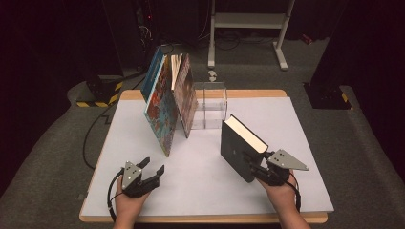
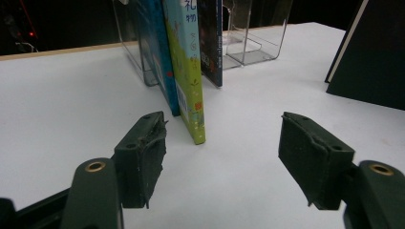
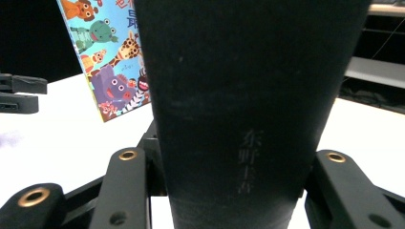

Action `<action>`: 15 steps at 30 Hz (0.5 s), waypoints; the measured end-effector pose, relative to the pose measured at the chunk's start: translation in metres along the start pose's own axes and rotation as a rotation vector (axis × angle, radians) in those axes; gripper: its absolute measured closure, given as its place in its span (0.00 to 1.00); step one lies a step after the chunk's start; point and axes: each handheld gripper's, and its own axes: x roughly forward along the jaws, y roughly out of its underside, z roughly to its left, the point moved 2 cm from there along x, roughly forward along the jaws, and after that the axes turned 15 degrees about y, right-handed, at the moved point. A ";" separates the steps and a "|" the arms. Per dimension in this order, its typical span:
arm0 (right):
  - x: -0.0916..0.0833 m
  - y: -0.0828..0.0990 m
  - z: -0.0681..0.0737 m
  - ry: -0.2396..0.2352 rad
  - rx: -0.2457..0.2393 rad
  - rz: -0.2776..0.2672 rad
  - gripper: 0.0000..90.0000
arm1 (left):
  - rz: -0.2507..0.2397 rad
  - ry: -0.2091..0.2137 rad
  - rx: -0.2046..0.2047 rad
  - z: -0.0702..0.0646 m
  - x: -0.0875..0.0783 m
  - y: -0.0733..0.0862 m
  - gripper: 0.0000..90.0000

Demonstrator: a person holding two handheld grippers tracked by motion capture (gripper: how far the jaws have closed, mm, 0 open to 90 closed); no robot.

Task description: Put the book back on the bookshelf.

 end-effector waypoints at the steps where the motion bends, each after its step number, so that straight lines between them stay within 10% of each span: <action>1: 0.000 -0.001 0.000 0.001 0.003 0.007 0.55 | 0.000 0.000 0.000 0.000 0.000 0.000 0.37; 15: -0.001 -0.019 0.009 0.040 -0.038 0.032 0.60 | 0.000 0.018 -0.014 0.001 0.000 0.001 0.37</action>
